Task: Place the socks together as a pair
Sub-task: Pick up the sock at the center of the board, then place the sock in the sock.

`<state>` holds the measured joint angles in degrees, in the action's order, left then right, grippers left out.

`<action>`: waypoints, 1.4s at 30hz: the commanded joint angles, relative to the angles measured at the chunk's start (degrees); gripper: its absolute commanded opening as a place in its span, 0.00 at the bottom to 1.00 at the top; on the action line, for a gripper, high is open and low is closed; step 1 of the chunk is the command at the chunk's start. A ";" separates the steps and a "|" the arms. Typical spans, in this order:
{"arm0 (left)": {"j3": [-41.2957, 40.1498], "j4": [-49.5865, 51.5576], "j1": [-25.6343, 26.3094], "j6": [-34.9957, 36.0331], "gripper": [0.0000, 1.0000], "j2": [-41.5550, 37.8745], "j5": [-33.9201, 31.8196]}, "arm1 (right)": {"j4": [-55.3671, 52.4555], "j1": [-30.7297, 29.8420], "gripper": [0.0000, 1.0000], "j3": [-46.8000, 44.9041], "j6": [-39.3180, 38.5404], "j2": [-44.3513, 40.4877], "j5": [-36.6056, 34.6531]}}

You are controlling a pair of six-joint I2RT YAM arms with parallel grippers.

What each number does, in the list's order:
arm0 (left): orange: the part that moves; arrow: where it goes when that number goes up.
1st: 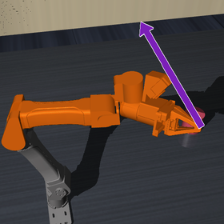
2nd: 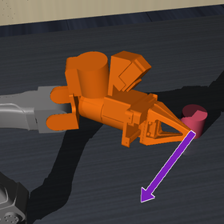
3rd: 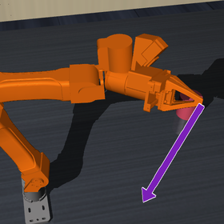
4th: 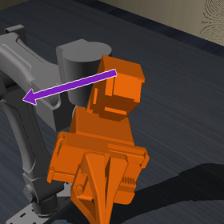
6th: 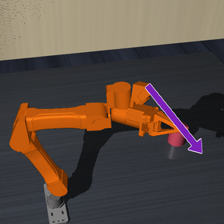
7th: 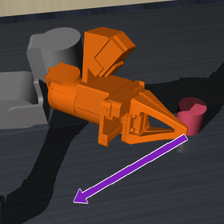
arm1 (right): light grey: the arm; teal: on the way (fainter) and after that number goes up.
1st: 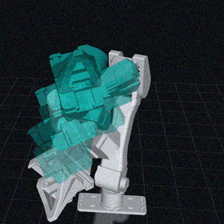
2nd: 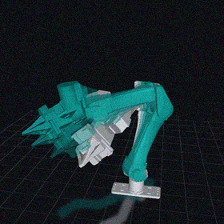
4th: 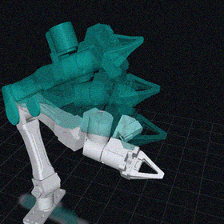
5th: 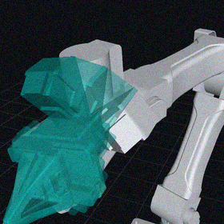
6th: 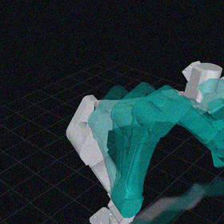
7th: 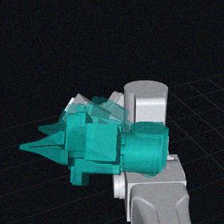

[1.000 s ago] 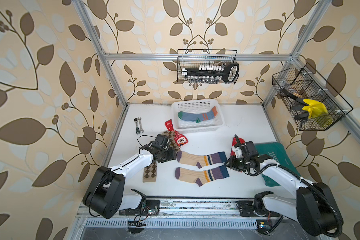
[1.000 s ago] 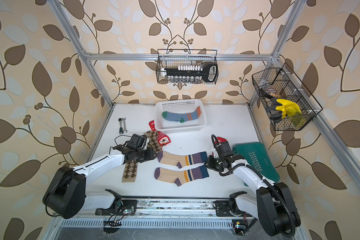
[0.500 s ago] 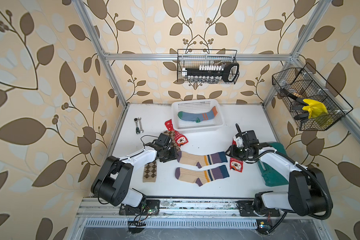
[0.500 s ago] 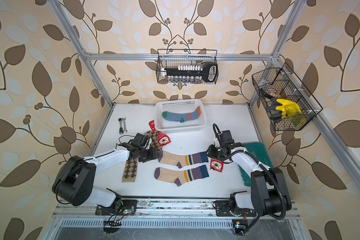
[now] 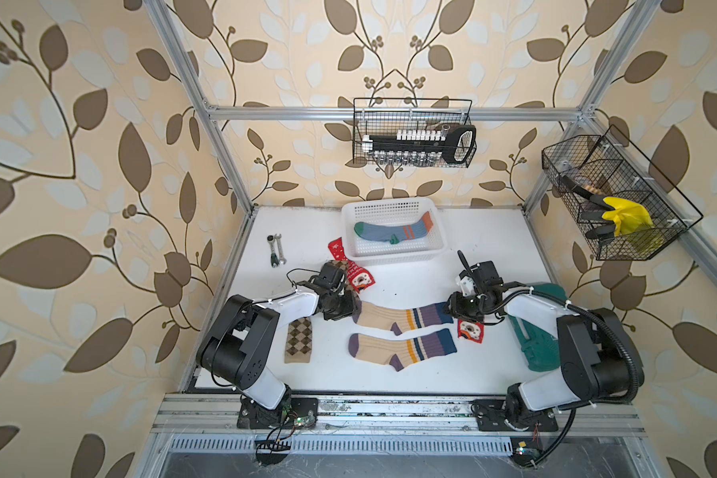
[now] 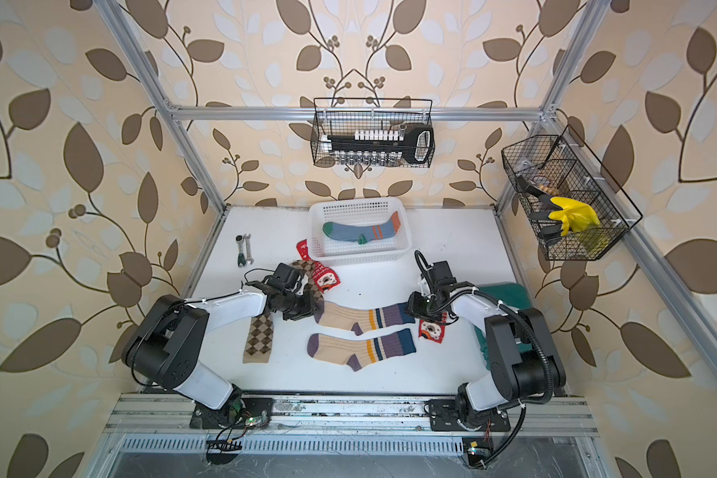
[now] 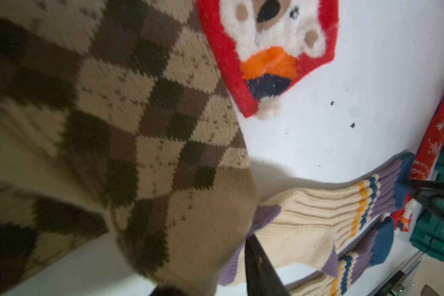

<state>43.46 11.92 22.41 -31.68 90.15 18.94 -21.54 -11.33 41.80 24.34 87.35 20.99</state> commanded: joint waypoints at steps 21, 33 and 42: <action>3.08 10.17 1.05 -0.33 0.00 -16.55 6.97 | -12.38 -4.38 0.00 4.34 -2.20 -13.64 -0.33; -1.29 15.46 8.96 -6.61 0.00 -29.31 7.53 | -19.42 -10.33 0.00 2.75 0.99 -25.16 0.39; -4.18 16.55 11.16 -8.61 0.00 -32.31 6.17 | -18.84 -11.27 0.00 -1.33 2.69 -28.17 0.54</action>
<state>39.90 27.62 33.34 -39.29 59.37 25.39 -39.70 -22.20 42.15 26.11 60.16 21.06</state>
